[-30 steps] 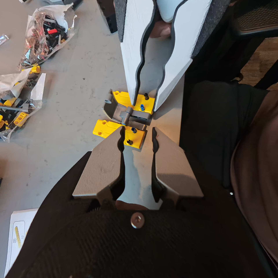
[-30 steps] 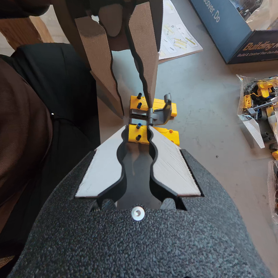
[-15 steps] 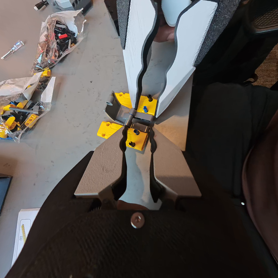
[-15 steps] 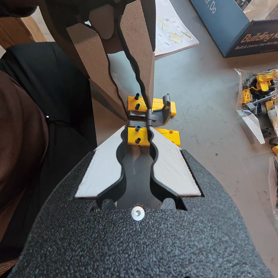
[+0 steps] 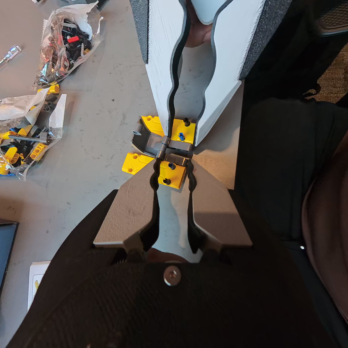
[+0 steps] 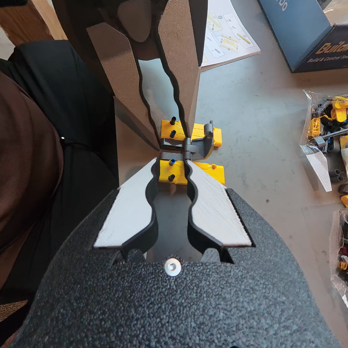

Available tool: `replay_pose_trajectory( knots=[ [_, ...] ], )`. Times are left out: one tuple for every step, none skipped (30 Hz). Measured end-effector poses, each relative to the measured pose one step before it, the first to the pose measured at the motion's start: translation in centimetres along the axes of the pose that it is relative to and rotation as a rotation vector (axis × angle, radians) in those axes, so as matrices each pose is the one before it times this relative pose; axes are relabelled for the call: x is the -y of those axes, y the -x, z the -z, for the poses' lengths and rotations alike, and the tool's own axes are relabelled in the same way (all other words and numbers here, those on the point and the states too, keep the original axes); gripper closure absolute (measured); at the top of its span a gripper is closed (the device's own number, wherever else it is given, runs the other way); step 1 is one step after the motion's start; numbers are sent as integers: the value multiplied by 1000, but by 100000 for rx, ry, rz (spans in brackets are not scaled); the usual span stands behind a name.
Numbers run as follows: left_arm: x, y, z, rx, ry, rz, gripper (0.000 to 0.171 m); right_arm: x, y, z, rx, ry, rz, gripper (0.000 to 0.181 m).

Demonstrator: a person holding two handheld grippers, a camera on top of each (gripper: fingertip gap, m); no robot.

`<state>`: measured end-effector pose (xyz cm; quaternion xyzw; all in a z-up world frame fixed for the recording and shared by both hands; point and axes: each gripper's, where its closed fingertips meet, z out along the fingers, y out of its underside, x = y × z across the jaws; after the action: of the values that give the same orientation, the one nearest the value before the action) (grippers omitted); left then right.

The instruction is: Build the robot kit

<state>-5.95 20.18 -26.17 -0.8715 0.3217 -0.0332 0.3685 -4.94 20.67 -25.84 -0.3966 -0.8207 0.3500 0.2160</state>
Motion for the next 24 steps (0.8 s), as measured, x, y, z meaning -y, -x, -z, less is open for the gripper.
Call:
replay_pose_trajectory(
  knots=[
    [1, 0, 6, 19, 193, -196, 147, 4, -1, -2, 356, 659, 691, 158],
    [2, 5, -6, -28, 374, -326, 147, 8, -10, -10, 365, 707, 650, 158],
    [-3, 25, -3, -49, 572, -378, 146, 12, -26, -19, 389, 534, 391, 158],
    [-14, 4, 6, -81, 733, -557, 147, 7, -17, -14, 406, 343, 136, 158],
    [-9, 25, 8, -32, 780, -444, 147, 19, -14, -12, 317, 186, 88, 159],
    [-7, 13, -9, 240, 800, -305, 147, 23, -24, -12, 266, 123, 11, 158],
    [-4, 6, 1, 548, 718, -682, 147, 19, -23, -20, 156, 135, 97, 159],
    [0, 25, -4, 501, 529, -403, 147, 12, -23, -19, 78, 213, 63, 159],
    [-16, 17, -1, 198, 197, -207, 147, 10, -13, -22, 87, 332, 264, 159],
    [19, -1, 5, -37, 29, 166, 147, 6, -9, -4, 150, 535, 325, 159],
    [7, 17, -6, 112, 30, -43, 147, 4, -12, -8, 140, 619, 368, 159],
    [-12, 8, 0, 301, 126, 39, 147, 24, -19, -22, 117, 520, 135, 159],
    [-10, 18, 0, 390, 236, -258, 147, 18, -16, -22, 137, 408, 6, 158],
    [-3, 7, 3, 265, 185, -21, 148, 21, -25, -16, 85, 277, 96, 159],
    [-15, 50, 3, 266, 428, 43, 148, 36, -37, -38, -35, -38, -73, 159],
    [-32, 50, 15, 349, 436, -372, 148, 41, -41, -32, -26, -211, -246, 159],
    [-7, 16, -5, -65, -1, 137, 148, 14, -17, -17, 87, 9, 144, 159],
    [-3, 0, 11, -60, -57, 247, 148, 2, -3, -7, 70, 283, 337, 160],
    [-1, 0, -1, 186, 52, -271, 148, -2, 2, -4, 30, 350, 502, 160],
    [8, -3, -15, 180, 187, -210, 148, 12, -5, -9, 131, 341, 102, 158],
    [-3, 5, 4, 167, 76, -579, 148, 12, 1, -1, 109, 264, 351, 160],
    [-12, 2, 4, -189, -40, -81, 148, 6, 1, -12, 98, 106, 216, 158],
    [-14, 17, 9, -122, 96, 46, 148, 23, -19, -12, 84, -2, -47, 160],
    [-25, 21, 17, 103, 187, -282, 148, 13, -2, -23, -58, -34, 48, 159]
  ],
)
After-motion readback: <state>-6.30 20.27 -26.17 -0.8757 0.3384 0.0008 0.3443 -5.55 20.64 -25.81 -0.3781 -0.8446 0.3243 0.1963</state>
